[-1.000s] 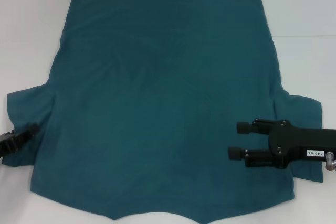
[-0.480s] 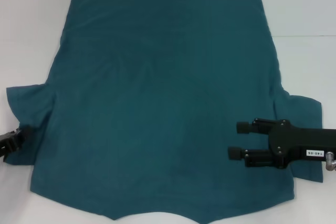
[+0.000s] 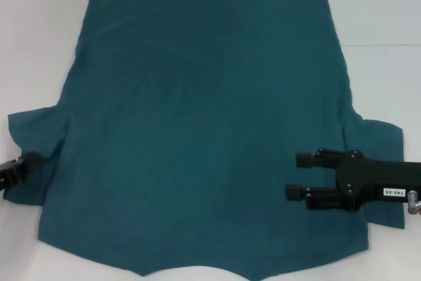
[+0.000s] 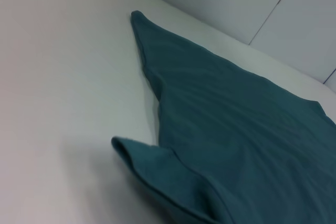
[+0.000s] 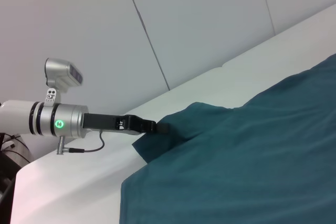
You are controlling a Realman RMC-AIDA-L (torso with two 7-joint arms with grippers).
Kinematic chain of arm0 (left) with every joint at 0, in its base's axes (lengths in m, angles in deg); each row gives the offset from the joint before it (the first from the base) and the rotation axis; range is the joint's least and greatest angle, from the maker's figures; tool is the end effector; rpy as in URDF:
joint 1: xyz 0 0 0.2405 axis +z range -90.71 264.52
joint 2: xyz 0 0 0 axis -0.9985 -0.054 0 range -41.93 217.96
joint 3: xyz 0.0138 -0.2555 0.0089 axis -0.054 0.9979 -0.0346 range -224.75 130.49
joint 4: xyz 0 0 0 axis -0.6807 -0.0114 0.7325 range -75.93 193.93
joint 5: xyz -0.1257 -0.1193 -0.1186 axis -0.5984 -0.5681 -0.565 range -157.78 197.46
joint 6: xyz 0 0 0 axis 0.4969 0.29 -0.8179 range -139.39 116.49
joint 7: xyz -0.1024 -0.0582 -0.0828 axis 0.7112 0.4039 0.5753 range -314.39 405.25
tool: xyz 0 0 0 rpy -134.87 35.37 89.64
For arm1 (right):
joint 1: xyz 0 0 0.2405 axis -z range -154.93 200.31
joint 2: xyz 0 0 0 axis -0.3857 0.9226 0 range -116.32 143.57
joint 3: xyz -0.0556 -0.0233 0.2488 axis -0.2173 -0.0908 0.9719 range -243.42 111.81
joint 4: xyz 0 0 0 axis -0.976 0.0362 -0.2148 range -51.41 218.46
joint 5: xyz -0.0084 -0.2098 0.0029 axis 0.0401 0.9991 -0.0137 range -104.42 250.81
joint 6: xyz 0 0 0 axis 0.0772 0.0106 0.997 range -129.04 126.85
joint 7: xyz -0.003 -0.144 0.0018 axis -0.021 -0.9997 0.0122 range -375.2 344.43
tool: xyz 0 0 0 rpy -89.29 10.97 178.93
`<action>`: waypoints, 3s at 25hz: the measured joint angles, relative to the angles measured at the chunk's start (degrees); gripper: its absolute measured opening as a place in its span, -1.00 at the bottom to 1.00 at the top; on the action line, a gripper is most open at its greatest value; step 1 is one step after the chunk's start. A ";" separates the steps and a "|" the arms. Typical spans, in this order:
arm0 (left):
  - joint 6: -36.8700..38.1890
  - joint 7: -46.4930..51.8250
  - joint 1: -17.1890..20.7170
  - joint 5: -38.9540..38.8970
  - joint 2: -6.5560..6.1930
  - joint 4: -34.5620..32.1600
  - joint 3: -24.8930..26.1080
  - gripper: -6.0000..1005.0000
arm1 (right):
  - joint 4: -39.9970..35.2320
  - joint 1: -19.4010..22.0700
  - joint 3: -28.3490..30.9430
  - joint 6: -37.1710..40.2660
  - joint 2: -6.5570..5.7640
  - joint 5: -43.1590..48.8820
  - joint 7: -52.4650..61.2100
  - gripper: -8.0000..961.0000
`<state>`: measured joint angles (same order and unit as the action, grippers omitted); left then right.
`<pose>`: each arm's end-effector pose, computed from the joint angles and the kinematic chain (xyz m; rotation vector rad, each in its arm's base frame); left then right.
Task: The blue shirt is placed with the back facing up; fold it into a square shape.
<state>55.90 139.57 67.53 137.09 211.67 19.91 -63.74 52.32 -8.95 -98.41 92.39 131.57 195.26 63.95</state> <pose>-0.3866 0.2923 0.0309 -1.8244 -1.3484 -0.6685 0.2738 0.3138 -0.0077 -2.7863 0.7672 0.7308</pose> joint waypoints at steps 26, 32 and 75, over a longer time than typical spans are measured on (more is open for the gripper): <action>-1.22 0.43 -3.32 3.05 -2.62 -5.18 0.01 -0.98 | 0.00 -0.03 0.00 -0.02 0.15 -0.88 0.12 0.86; -3.27 0.09 -3.82 3.09 -2.77 -5.65 -1.14 -0.98 | 0.00 0.16 0.00 0.17 0.18 -1.33 0.12 0.86; -4.00 1.27 -5.48 4.70 -1.97 -8.74 -3.07 -0.98 | 0.09 0.18 0.36 -0.03 0.42 -1.49 0.30 0.86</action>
<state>51.91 140.84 62.05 141.79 209.70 11.18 -66.81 52.41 -8.78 -98.05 92.36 131.99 193.77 64.25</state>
